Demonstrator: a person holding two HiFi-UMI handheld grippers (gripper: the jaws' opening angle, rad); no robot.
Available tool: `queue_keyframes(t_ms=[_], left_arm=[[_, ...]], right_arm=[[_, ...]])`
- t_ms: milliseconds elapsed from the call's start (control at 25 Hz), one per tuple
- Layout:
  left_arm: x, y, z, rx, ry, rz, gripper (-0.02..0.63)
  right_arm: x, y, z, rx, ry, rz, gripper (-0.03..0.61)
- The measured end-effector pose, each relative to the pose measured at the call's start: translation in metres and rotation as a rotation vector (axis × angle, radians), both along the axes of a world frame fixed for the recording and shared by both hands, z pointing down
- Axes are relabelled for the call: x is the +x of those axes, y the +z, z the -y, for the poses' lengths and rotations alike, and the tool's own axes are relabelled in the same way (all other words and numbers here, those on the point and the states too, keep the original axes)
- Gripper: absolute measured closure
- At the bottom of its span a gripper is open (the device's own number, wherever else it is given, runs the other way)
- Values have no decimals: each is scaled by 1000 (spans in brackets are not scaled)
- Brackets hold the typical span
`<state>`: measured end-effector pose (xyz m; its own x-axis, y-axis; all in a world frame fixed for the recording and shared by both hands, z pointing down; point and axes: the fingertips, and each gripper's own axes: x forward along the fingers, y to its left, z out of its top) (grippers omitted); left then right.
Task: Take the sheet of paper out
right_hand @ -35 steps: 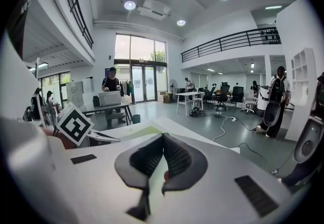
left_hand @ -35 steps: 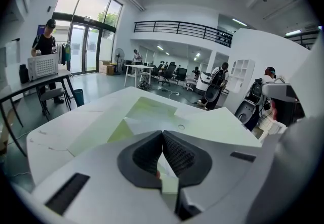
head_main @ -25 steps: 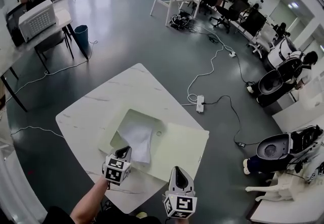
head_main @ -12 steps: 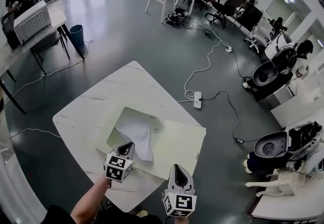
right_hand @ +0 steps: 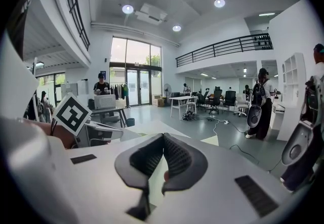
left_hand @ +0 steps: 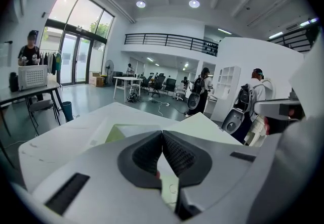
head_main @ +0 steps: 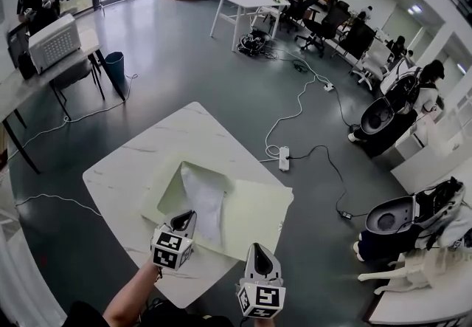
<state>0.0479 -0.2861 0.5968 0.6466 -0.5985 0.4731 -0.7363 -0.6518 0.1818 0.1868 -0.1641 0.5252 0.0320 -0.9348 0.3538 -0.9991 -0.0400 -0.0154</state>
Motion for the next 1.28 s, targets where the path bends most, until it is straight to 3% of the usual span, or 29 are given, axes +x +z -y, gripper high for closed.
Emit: queue_keyframes(t_ms=[360, 640, 960, 1280], left_arm=[[-1, -48, -48, 74, -7, -13, 589], [-2, -99, -102, 177, -15, -39, 589], [-11, -148, -186, 283, -28, -59, 589], [-16, -164, -275, 343, -45, -60, 589]], right_arm=[[1, -37, -44, 70, -14, -7, 561], [3, -57, -88, 121, -41, -10, 561], [2, -78, -154, 179, -77, -14, 561], [4, -84, -220, 217, -108, -20, 561]])
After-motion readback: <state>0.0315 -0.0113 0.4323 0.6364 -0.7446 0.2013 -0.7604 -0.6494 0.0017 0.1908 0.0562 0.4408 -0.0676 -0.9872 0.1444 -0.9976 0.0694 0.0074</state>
